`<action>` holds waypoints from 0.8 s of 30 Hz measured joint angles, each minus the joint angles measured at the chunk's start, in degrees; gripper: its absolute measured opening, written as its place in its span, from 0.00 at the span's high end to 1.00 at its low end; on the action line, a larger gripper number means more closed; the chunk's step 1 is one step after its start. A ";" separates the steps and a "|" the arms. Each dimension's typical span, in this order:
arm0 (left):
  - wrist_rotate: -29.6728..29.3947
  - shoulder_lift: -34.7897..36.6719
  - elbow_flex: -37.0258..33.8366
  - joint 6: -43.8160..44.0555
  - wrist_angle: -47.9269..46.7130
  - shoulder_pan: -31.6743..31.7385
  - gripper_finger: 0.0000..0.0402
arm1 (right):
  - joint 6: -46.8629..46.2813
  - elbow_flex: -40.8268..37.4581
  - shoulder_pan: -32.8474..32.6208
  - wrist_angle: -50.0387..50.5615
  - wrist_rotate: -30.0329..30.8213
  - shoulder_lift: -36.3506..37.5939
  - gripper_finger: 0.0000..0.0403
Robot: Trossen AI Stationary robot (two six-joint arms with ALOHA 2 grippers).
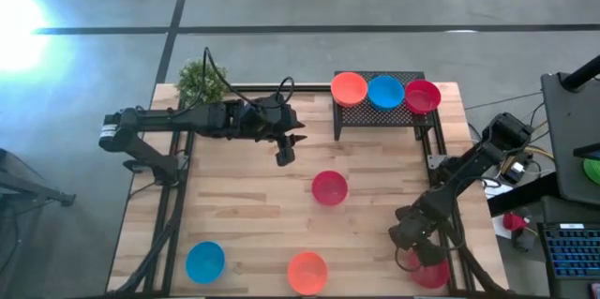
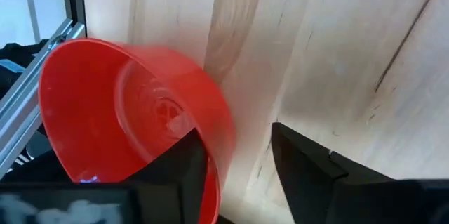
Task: Pick & Place Mini bowls
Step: Stack the right red bowl on top of the red bowl on the shelf
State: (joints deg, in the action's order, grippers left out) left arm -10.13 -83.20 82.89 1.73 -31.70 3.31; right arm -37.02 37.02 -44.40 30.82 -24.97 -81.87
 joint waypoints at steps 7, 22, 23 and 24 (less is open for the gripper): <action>-0.02 0.00 0.00 -0.01 0.02 0.01 0.65 | -2.21 -0.07 0.02 -0.29 -0.20 0.00 0.92; -0.02 0.00 0.02 -0.34 0.02 -0.02 0.65 | -18.49 2.48 0.17 -0.74 -0.56 6.78 0.98; -0.03 0.00 0.02 -0.34 0.02 0.00 0.65 | -19.94 2.87 0.17 -0.56 -0.33 7.95 0.98; -0.02 0.00 0.02 -0.36 0.00 -0.02 0.65 | -21.49 3.41 0.17 -0.52 -0.07 9.21 0.98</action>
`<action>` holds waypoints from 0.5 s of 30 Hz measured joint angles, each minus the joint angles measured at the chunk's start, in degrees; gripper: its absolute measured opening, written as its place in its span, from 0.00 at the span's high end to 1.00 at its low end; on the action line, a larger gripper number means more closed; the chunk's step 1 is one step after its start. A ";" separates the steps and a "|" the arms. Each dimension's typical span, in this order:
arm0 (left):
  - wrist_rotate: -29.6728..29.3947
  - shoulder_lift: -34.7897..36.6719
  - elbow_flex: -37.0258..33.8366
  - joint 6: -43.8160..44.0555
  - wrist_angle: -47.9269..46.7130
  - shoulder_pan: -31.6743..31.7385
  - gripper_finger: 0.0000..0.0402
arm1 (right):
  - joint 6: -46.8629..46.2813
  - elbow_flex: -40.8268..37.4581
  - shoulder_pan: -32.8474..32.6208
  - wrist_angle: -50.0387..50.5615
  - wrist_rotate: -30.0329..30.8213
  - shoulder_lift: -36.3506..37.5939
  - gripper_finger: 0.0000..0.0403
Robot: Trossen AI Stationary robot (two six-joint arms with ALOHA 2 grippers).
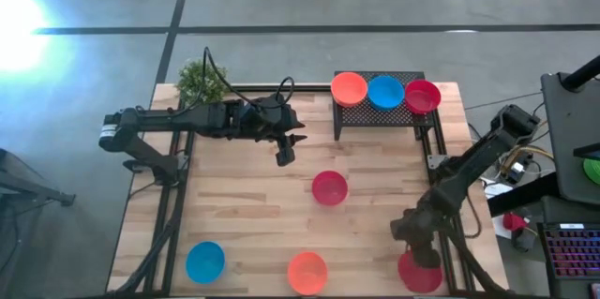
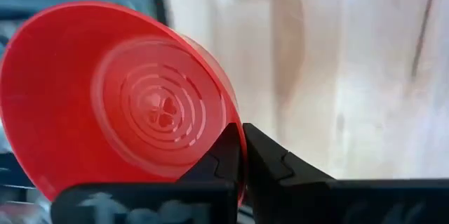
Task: Pick & Place Mini bowls
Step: Stack the right red bowl on top of the red bowl on the shelf
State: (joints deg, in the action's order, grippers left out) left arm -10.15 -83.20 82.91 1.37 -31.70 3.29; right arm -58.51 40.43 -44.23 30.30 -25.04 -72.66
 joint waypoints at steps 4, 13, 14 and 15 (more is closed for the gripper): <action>0.00 -0.02 0.00 -0.86 -0.03 0.00 0.65 | -6.54 2.93 0.00 3.92 4.33 5.08 0.98; 0.00 -0.02 0.00 -1.80 -0.05 0.00 0.65 | -14.43 13.58 1.65 21.07 23.76 14.09 0.98; 0.00 -0.02 0.00 -1.80 -0.05 0.00 0.65 | -15.08 15.00 2.30 23.64 25.41 14.77 0.98; 0.00 -0.02 0.00 -1.82 -0.07 0.00 0.65 | -15.40 16.41 3.05 26.07 26.67 15.30 0.98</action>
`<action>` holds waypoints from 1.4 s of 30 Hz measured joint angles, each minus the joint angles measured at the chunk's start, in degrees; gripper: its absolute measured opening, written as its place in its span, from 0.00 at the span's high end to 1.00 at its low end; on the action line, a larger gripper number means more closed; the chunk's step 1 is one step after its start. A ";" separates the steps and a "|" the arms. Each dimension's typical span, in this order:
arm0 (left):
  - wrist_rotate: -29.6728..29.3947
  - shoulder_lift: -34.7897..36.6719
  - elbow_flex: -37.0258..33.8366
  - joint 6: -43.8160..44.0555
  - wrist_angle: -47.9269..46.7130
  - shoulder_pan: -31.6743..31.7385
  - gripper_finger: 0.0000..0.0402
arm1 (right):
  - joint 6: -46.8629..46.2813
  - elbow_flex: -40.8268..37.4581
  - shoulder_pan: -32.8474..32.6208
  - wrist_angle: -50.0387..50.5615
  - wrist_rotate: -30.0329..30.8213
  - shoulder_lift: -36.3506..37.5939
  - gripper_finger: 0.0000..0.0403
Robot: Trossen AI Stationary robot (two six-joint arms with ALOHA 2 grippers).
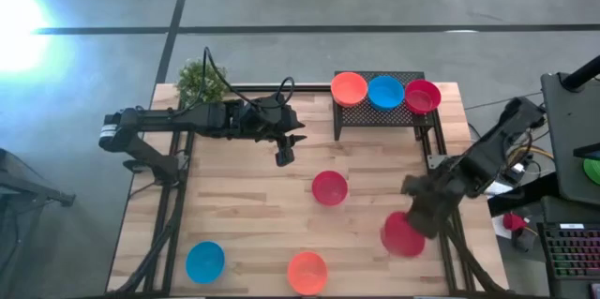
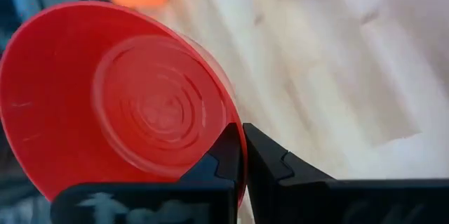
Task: Pick & Place Mini bowls
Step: Stack the right red bowl on top of the red bowl on the shelf
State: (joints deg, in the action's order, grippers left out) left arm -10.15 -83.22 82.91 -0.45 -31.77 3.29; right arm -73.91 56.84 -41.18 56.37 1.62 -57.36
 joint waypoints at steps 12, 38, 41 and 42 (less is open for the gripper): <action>0.00 0.00 0.00 -1.36 0.00 0.02 0.65 | 1.22 13.90 11.16 18.26 11.05 0.63 0.98; 0.02 0.00 0.07 -1.05 0.02 0.00 0.65 | 11.36 26.93 55.58 33.71 33.53 2.26 0.98; 0.02 0.00 0.07 -0.98 0.01 0.01 0.65 | 15.22 27.03 61.61 33.68 33.56 2.24 0.98; 0.02 0.00 0.07 -0.92 0.00 0.00 0.65 | 16.50 27.06 63.68 33.63 33.55 2.22 0.98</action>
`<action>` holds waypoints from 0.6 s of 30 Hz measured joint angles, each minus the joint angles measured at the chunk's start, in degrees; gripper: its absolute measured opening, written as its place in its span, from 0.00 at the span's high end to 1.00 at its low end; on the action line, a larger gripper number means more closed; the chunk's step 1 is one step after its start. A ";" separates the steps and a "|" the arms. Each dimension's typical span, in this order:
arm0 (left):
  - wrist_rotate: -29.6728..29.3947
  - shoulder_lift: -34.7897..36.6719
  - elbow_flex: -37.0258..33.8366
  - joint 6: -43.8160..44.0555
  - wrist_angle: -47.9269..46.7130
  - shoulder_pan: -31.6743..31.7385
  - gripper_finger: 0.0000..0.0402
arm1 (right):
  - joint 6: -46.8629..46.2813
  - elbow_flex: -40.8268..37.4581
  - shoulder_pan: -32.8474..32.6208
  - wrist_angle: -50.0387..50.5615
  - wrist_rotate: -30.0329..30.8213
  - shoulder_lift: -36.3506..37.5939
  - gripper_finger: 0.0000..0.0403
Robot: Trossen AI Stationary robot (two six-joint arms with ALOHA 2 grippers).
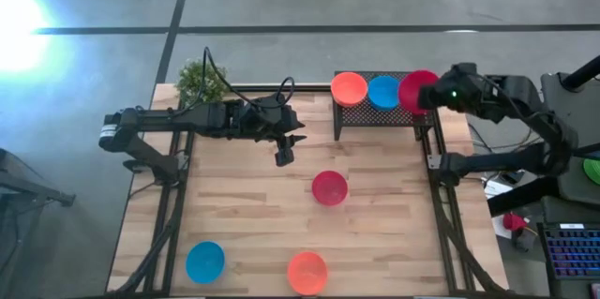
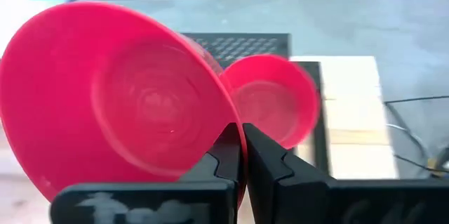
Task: Pick & Place Mini bowls
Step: Stack the right red bowl on top of the red bowl on the shelf
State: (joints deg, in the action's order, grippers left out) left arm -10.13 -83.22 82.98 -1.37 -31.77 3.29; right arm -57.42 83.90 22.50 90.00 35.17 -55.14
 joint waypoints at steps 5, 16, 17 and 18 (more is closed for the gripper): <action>0.00 0.00 0.00 0.02 0.01 0.00 0.65 | 5.11 -0.16 10.07 0.04 -0.47 -0.13 0.98; 0.00 0.00 0.00 0.11 0.02 0.00 0.65 | 14.63 -0.37 23.10 -0.78 -0.99 -4.88 0.98; 0.00 0.00 0.00 0.15 0.02 0.01 0.65 | 15.23 -0.39 23.62 -0.79 -1.02 -5.65 0.98; 0.00 0.00 0.00 0.28 0.02 0.01 0.65 | 15.98 -0.39 24.11 -0.79 -1.05 -6.45 0.98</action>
State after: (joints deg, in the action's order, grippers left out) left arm -10.13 -83.22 82.98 -1.08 -31.75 3.30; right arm -41.43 83.50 46.61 89.21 34.12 -61.59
